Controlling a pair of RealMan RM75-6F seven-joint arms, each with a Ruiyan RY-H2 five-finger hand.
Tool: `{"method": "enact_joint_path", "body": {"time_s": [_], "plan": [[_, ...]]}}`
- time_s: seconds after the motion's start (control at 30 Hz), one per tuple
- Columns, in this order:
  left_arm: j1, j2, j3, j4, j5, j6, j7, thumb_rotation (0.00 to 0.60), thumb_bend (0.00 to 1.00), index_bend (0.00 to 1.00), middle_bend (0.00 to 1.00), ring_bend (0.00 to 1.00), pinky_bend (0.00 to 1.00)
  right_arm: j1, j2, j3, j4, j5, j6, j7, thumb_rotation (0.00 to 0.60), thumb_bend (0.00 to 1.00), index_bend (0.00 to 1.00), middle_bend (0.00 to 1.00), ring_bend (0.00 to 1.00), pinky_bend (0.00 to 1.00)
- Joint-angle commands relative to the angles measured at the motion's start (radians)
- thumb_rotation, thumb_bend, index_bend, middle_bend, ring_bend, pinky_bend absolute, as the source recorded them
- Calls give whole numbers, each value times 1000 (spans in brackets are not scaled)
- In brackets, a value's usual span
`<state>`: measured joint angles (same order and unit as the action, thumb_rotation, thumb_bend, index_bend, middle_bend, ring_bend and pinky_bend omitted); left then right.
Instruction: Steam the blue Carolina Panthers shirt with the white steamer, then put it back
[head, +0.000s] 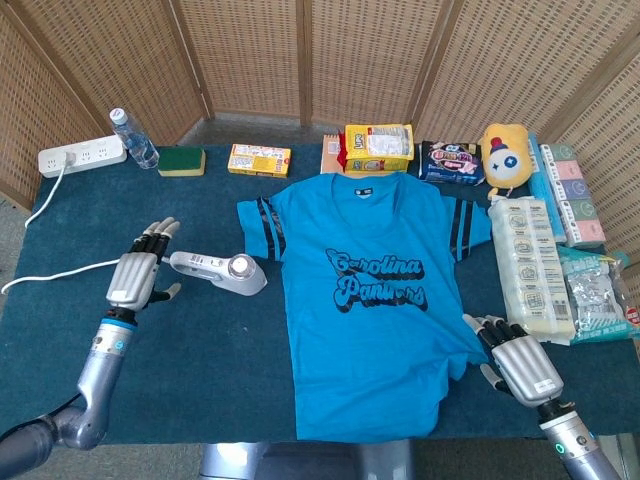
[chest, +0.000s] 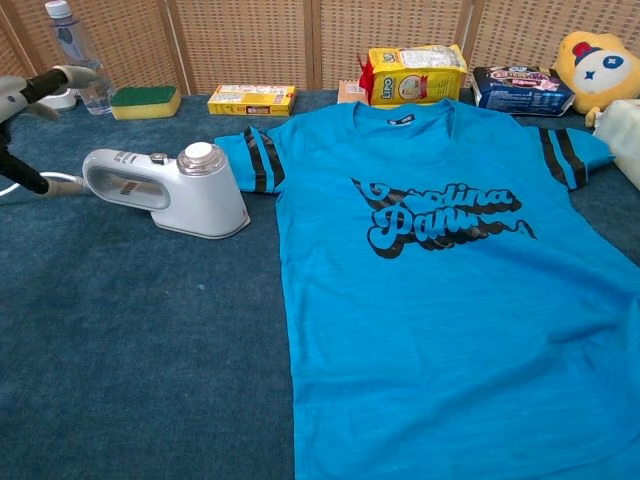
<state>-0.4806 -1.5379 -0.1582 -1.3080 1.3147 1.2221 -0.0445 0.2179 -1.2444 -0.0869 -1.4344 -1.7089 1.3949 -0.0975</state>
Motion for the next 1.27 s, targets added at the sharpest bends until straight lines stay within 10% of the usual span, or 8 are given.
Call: {"method": "enact_joint_path", "body": {"time_s": [0.03,0.63,1.27], "plan": [[68,87,36,-99,27,70,-8,600,209,0,52,8,176,-10,2,8,-3,-1,28,22,600,400,102,243,258,354],[487,322,274,-239,246,538,-72,600,272,304,311,227,351,-85,-38,56,7,31,162,46,600,401,282,315,381,448],[600,362,277,-265,213,522,-99,600,272,304,312,227,332,-103,-23,53,-35,39,139,13,600,400,291,337,367,415]]}}
